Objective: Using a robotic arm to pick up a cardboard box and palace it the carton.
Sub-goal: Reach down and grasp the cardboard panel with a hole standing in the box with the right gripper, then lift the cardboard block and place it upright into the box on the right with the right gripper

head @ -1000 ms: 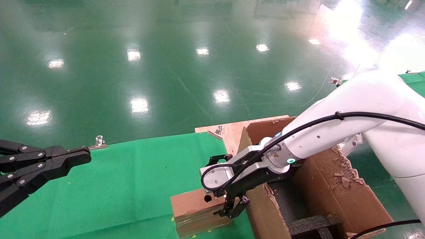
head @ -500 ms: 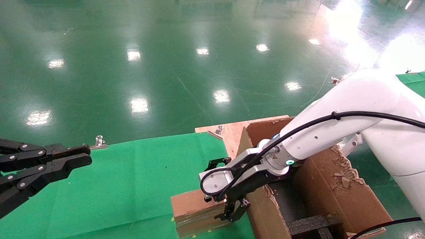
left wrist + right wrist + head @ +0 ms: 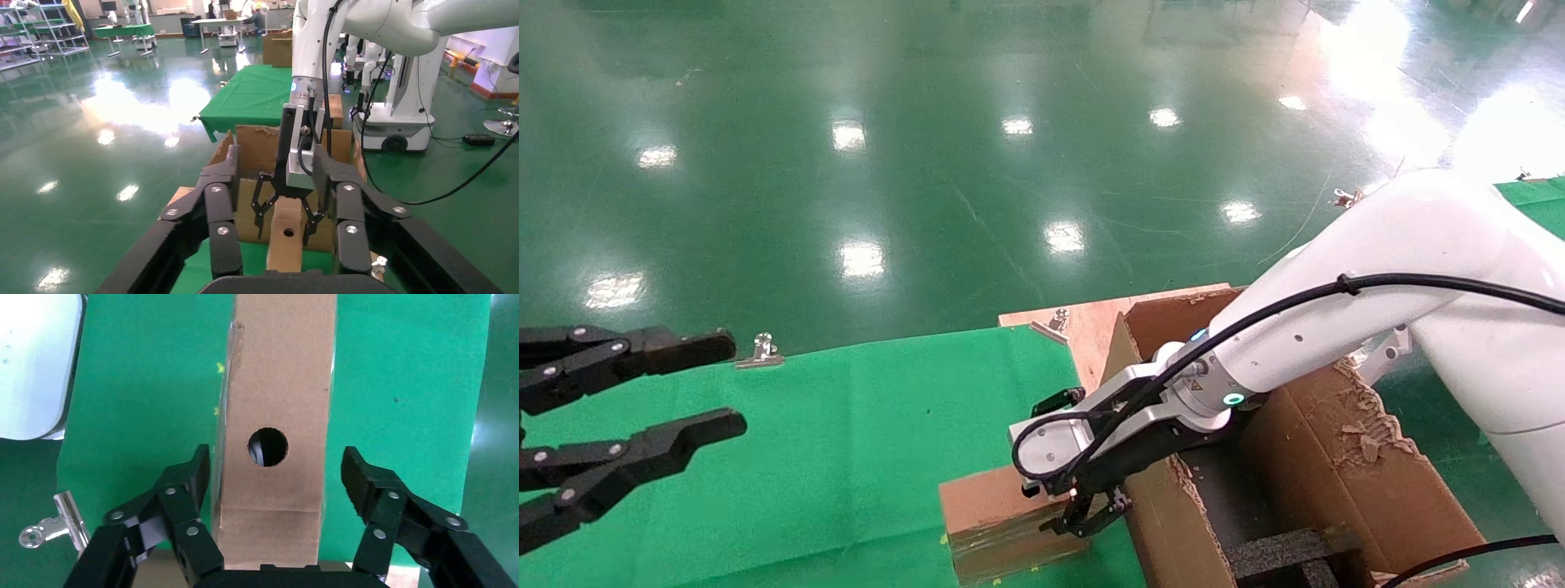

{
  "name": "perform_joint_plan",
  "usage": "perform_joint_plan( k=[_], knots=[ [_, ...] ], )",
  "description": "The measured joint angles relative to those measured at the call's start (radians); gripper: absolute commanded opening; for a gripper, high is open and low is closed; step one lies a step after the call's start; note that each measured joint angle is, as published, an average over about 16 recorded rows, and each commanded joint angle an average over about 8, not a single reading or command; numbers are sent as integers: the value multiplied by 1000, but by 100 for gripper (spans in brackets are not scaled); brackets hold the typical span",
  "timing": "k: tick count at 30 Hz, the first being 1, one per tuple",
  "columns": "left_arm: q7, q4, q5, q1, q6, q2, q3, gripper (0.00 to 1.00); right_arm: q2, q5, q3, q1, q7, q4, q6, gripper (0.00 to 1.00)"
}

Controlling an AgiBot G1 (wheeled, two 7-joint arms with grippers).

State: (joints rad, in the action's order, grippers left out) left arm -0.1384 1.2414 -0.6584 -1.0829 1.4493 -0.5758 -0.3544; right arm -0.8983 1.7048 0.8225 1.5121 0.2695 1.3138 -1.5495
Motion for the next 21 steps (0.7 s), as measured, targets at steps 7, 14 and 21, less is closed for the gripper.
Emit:
perform_joint_plan(
  k=[7, 14, 21],
  knots=[
    [0, 0, 0, 0, 0, 0, 0, 100, 0, 1, -2, -2, 0, 0, 0, 0],
    [0, 0, 0, 0, 0, 0, 0, 100, 1, 1, -2, -2, -1, 1, 0, 0],
    [0, 0, 0, 0, 0, 0, 0, 100, 1, -6, -2, 8, -13, -4, -3, 0]
  ],
)
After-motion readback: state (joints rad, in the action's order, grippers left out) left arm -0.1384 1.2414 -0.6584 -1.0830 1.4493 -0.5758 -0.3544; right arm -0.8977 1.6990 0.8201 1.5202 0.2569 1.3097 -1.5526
